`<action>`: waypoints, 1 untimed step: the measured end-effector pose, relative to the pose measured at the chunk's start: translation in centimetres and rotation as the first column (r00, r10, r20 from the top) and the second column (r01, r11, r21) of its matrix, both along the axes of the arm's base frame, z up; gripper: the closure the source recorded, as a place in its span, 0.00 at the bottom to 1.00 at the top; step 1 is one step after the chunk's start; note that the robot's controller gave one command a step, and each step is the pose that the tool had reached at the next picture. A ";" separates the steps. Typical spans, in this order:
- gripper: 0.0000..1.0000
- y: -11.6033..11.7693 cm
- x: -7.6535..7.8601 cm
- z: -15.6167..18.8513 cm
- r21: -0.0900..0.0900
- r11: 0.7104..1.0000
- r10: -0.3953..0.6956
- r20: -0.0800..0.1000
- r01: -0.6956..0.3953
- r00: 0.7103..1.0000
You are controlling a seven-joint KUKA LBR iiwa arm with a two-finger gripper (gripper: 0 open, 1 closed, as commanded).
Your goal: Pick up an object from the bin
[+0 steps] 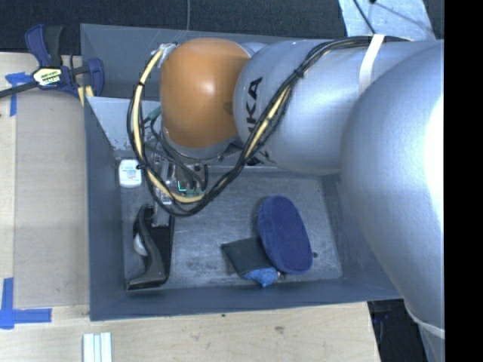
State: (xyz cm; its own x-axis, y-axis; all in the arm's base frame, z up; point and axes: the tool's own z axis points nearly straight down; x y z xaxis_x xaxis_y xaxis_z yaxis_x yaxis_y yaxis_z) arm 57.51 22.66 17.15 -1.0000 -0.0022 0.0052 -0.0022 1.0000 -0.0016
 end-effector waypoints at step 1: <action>0.00 0.3 -1.2 -8.2 0.003 0.903 0.429 0.013 -0.429 0.903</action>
Offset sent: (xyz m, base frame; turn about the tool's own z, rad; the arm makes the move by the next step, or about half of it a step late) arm -0.0165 0.0012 -0.1015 -0.4620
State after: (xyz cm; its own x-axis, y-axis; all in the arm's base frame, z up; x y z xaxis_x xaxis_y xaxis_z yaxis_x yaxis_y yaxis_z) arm 56.33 22.94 8.93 -0.9021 -0.4314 -0.0074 -0.4315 0.9021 0.0016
